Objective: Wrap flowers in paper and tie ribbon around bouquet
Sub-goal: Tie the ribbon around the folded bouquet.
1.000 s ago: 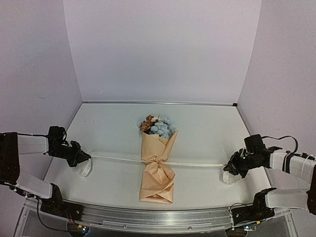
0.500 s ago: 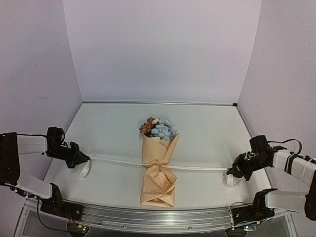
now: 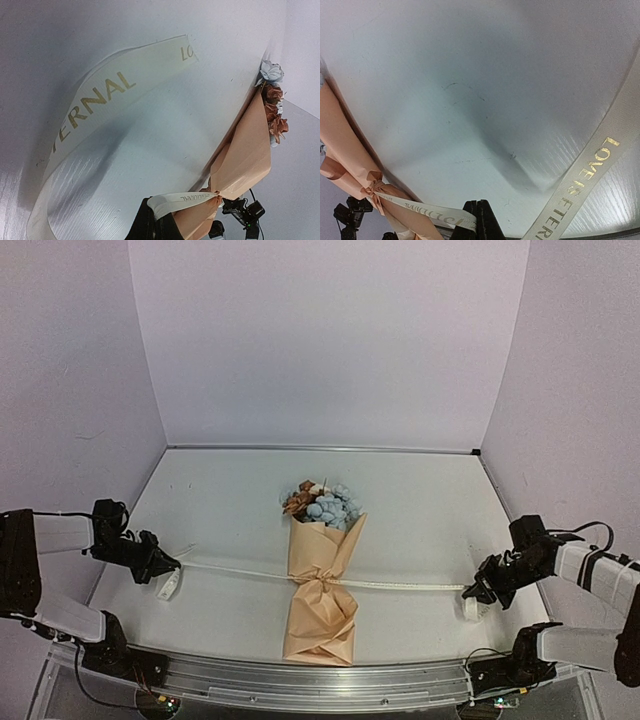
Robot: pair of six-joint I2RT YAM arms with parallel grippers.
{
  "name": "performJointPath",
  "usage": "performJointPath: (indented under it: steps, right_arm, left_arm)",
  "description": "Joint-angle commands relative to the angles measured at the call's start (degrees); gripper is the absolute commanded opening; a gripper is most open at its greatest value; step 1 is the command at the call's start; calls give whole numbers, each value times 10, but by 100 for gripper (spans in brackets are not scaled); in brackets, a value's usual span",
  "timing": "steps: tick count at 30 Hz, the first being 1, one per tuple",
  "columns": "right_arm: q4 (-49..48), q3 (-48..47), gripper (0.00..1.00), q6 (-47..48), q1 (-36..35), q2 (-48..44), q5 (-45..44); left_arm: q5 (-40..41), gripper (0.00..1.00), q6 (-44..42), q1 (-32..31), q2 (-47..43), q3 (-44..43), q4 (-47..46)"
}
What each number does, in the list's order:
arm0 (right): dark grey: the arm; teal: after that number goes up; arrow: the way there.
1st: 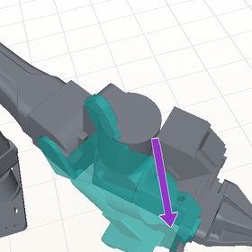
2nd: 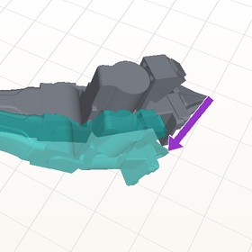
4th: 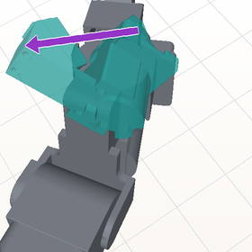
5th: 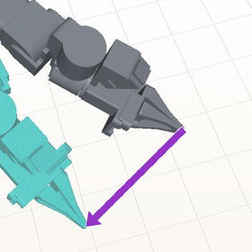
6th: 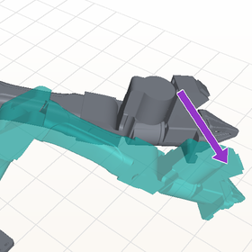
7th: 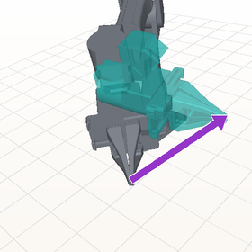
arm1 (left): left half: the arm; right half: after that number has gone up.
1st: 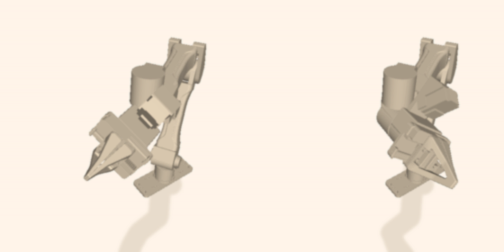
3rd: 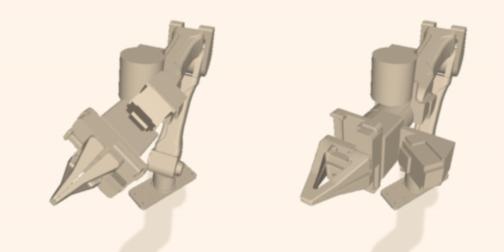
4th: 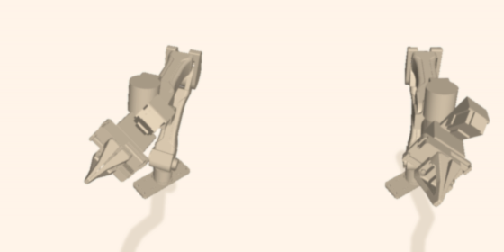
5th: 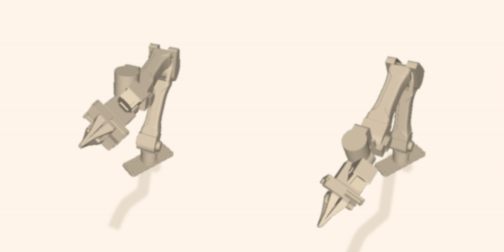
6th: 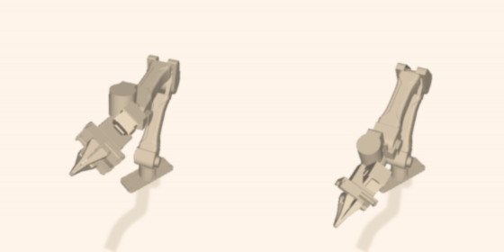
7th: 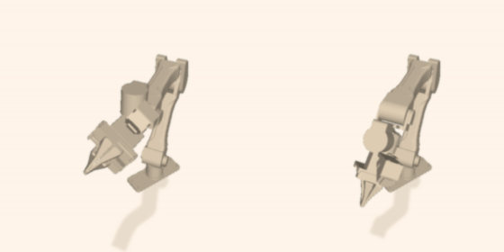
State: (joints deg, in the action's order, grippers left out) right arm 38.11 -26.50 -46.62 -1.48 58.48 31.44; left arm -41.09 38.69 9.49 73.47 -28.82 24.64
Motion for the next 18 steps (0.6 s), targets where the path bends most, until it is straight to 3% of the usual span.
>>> performJointPath:
  steps: [1, 7, 15, 18]
  right_arm:
    - [99, -33, 0, 13, 47, 13, -263]
    - [176, -99, 0, 95, -36, 35, -301]
    - [202, -134, 40, 153, -93, 49, -314]
    - [208, -149, 48, 170, -112, 48, -315]
  left_arm:
    - [238, 0, -7, 68, -24, -54, -92]
    - [271, 0, -36, -39, -35, -89, -82]
    - [294, 0, -68, -175, -40, -97, -58]
    - [316, 0, -69, -209, -34, -103, -39]
